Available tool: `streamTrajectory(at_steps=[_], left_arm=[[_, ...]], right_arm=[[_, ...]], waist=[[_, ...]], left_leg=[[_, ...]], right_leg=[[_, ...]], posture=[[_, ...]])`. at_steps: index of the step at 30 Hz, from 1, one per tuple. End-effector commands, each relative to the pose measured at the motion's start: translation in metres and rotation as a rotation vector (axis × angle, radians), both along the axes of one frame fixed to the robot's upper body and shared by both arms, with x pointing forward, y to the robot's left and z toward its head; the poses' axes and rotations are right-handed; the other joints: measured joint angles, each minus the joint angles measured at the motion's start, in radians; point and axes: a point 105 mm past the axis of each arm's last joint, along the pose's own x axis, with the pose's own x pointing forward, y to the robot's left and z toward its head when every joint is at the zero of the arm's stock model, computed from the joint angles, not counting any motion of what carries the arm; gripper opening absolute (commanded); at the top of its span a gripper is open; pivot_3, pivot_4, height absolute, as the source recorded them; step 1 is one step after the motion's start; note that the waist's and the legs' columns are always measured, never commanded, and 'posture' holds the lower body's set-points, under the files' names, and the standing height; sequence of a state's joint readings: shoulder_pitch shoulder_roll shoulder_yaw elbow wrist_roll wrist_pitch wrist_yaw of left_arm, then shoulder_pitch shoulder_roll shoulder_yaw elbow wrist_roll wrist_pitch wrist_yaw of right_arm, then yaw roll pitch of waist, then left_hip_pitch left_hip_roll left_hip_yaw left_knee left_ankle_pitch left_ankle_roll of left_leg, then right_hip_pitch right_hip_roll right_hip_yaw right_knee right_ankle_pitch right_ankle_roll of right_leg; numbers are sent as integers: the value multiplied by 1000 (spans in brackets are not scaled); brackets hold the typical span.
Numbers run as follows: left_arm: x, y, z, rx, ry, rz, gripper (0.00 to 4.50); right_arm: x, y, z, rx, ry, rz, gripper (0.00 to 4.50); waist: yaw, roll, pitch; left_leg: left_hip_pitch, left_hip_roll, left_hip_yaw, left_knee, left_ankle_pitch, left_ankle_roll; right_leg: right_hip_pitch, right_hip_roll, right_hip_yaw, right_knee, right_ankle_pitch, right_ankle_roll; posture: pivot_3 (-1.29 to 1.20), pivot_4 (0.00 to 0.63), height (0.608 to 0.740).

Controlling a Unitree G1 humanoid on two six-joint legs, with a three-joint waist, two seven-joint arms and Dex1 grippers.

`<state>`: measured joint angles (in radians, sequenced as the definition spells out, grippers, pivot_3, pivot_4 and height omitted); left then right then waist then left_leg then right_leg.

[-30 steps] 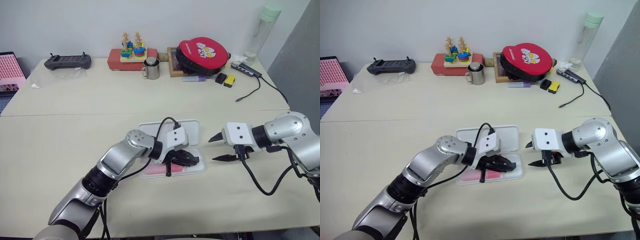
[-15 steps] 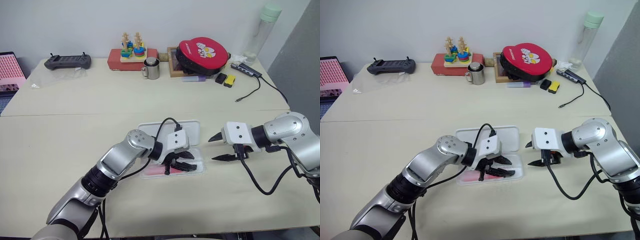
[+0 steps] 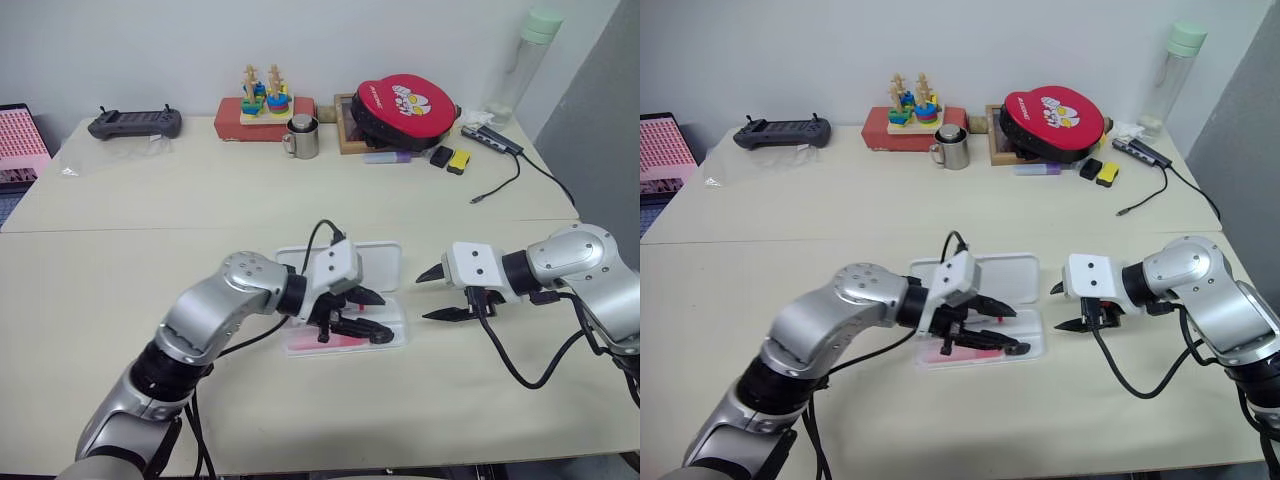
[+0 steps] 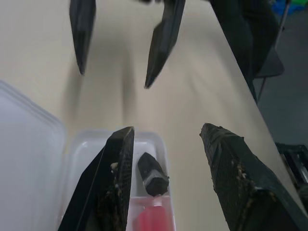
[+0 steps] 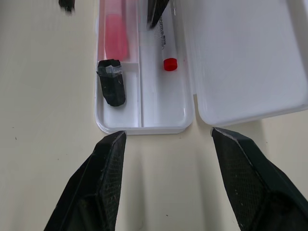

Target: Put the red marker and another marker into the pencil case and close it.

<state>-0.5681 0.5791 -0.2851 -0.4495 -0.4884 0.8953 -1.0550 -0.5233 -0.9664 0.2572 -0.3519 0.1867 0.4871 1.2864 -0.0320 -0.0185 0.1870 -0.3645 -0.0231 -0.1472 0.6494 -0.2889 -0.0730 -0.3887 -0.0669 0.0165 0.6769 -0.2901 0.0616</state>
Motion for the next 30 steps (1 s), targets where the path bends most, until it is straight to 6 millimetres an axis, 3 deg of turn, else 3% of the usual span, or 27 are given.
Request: streamTrajectory(at_steps=[1,11,17,30], left_arm=[[-12,6,24,-72,-4,-1,2372],[-23,57,50,-72,-47,179,2372],[-17,91,57,-38,-88,366,2372],[-32,121,39,89,-59,437,2372]], right_arm=[[-2,6,14,35,-35,21,2935],[-1,6,20,56,-37,7,2935],[1,6,21,66,-31,9,2935],[-15,23,9,90,32,79,2935]], waist=[[1,0,0],[0,0,0],[1,0,0],[0,0,0]], left_leg=[[0,0,0,0,0,0],[0,0,0,0,0,0],[1,0,0,-1,-1,1],[1,1,1,-2,-1,1]], right_leg=[[0,0,0,0,0,0],[0,0,0,0,0,0],[0,0,0,0,0,0],[0,0,0,-1,0,0]], posture=[[0,150,740],[0,150,740],[0,150,740],[0,150,740]])
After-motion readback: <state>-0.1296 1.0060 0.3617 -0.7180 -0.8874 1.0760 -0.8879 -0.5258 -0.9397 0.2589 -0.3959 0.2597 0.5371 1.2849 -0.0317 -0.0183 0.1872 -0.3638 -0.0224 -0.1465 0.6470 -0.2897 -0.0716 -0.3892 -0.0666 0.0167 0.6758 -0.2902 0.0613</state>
